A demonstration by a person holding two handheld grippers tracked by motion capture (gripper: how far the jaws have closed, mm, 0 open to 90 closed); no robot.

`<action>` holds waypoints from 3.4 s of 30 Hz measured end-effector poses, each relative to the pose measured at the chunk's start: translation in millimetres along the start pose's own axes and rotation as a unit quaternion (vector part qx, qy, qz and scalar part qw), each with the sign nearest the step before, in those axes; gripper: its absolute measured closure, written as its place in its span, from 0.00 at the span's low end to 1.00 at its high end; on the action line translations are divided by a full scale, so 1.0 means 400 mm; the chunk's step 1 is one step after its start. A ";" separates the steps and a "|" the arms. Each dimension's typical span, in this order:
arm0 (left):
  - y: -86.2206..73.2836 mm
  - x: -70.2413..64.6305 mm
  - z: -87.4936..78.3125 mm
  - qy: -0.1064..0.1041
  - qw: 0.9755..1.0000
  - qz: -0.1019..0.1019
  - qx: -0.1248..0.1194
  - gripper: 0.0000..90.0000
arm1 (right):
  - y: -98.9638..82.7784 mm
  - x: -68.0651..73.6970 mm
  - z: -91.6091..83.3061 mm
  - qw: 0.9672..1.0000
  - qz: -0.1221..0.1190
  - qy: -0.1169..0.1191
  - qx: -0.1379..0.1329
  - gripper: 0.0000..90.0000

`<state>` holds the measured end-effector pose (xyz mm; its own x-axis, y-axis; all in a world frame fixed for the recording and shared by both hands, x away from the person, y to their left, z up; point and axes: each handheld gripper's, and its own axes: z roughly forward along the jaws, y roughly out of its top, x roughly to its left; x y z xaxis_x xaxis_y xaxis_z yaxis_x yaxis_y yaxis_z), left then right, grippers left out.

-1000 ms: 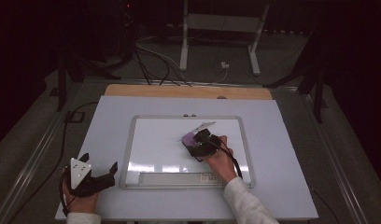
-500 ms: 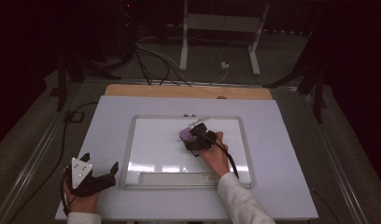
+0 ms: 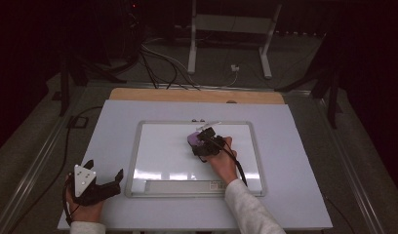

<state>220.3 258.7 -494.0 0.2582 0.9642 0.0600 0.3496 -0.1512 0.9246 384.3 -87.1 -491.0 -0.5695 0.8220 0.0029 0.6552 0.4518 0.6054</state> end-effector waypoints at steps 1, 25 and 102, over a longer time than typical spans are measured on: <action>0.000 -0.001 0.000 0.000 1.000 0.001 0.000 0.01 | 0.000 0.007 0.001 1.000 -0.003 0.014 0.001 0.46; 0.000 0.001 -0.005 0.003 1.000 -0.001 -0.002 0.01 | -0.008 -0.079 -0.003 0.998 0.048 -0.028 -0.004 0.46; 0.000 -0.009 0.005 0.000 1.000 0.004 0.007 0.01 | -0.260 -0.149 -0.228 0.998 0.030 -0.046 -0.027 0.37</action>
<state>221.2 254.9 -494.9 0.2602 0.9632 0.0675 0.3607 -0.1618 0.9186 304.9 -214.7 -481.5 -0.4806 0.8763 -0.0317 0.6568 0.3837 0.6491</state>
